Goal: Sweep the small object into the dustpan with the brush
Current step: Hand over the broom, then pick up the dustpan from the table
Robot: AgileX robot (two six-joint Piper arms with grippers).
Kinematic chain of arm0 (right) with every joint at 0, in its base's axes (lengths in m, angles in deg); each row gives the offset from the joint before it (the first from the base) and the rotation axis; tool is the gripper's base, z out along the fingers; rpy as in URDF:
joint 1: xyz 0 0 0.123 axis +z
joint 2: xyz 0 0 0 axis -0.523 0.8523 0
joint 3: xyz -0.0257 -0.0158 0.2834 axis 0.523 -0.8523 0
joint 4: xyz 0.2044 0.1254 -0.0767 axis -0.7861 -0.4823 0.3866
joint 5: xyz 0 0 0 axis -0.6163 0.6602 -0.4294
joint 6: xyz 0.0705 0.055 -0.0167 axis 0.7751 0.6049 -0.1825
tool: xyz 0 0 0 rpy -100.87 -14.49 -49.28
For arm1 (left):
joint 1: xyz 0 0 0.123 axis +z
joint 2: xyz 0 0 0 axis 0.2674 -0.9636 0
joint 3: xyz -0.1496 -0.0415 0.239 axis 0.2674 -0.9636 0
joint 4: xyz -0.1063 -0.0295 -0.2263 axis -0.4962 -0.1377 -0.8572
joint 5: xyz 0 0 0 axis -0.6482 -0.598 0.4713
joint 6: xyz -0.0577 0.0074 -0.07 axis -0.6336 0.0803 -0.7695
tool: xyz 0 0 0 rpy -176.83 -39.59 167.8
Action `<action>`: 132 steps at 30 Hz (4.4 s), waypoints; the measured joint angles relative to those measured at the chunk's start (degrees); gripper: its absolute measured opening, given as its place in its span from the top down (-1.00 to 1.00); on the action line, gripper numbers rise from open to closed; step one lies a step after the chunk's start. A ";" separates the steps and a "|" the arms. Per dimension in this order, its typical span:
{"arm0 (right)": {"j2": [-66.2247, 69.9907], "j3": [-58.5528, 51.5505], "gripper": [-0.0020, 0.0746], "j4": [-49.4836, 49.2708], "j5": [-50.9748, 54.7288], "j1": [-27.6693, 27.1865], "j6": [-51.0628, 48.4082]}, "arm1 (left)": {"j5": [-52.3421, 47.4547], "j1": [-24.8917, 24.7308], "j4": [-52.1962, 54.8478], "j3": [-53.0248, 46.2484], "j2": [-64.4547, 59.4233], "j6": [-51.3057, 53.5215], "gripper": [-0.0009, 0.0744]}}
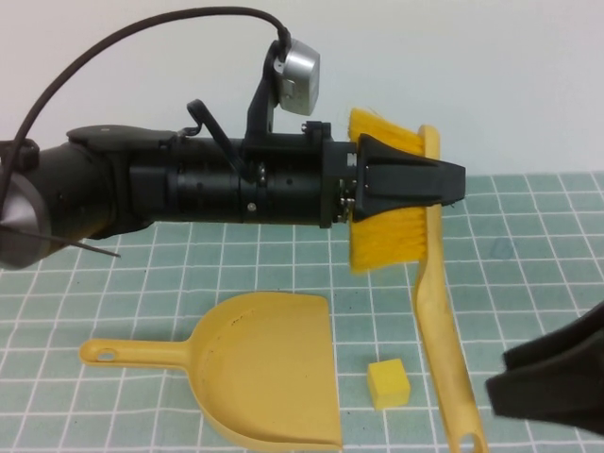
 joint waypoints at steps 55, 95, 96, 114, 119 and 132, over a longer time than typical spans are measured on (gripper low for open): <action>15.77 -6.39 0.52 -20.65 6.42 0.53 -26.72 | 2.60 -1.62 4.10 6.61 0.03 -13.15 -0.55; 9.01 3.68 0.52 30.54 3.55 8.67 34.55 | -1.55 6.85 92.22 6.58 -0.64 -17.91 -0.20; 9.01 3.41 0.52 30.43 3.55 8.67 34.55 | -1.43 6.85 92.06 6.33 -1.23 -17.77 -0.19; 9.01 3.30 0.52 27.56 5.49 8.72 34.32 | 4.12 6.85 98.44 6.20 -7.05 -10.69 -0.16; 9.01 3.30 0.52 27.56 5.13 8.72 34.18 | 4.96 6.85 97.63 6.20 -7.05 -9.97 -0.16; 9.01 3.30 0.53 29.47 5.13 8.72 34.14 | 4.46 6.85 94.09 6.20 -7.05 -9.97 -0.25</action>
